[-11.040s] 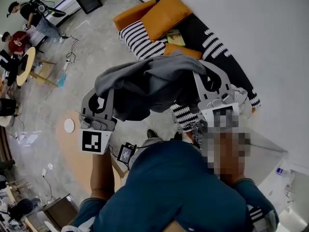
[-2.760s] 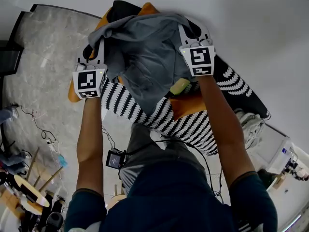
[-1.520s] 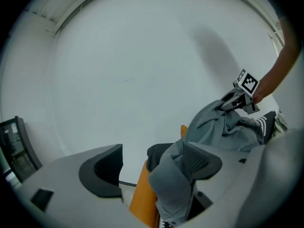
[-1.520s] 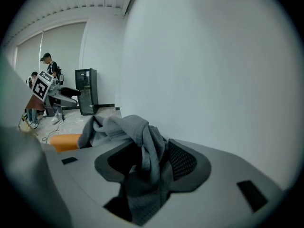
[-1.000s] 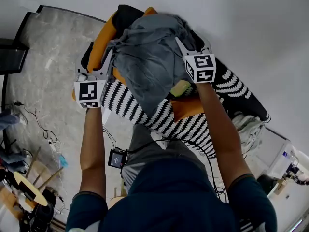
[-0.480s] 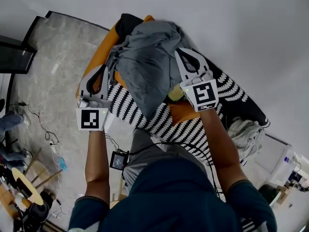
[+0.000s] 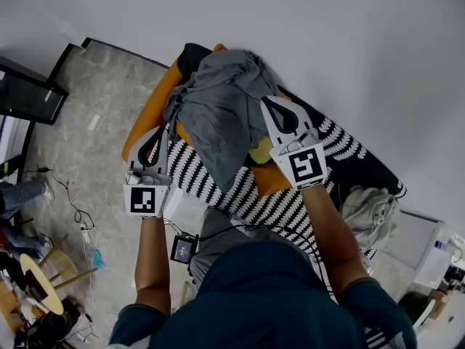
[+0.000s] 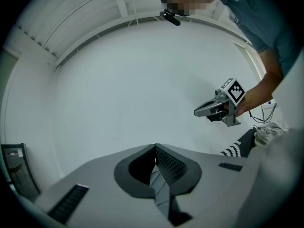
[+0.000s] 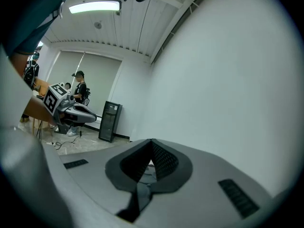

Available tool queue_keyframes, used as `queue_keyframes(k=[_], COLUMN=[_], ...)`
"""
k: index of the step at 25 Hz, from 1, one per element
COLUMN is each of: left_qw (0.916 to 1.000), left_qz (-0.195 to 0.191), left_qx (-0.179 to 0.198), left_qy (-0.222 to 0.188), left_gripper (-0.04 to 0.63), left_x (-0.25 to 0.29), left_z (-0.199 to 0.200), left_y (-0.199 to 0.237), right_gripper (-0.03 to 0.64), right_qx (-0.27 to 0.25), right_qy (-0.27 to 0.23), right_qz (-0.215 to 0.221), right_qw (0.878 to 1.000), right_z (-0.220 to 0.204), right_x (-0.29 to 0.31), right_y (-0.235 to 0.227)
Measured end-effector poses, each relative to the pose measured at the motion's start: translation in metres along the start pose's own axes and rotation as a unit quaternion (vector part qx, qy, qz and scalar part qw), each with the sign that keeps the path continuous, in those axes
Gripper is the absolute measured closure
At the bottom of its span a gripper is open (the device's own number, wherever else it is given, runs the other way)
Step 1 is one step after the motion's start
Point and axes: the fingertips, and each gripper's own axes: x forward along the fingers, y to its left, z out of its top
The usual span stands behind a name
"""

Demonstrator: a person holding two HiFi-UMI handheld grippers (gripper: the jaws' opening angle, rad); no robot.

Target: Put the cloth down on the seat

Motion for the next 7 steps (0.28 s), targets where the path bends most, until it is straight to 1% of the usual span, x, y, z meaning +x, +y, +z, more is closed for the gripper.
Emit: queue_keyframes(k=[7], left_qw=[0.9999], left_qz=[0.006], left_qx=[0.011], left_qy=[0.0], left_gripper=[0.591], left_x=[-0.04], left_z=[0.028], left_y=[-0.029], right_gripper=[0.604], right_qx=[-0.014], right_qy=[-0.009], right_qz=[0.014], right_qw=[1.0], right_z=[0.029], right_x=[-0.061], right_y=[0.015])
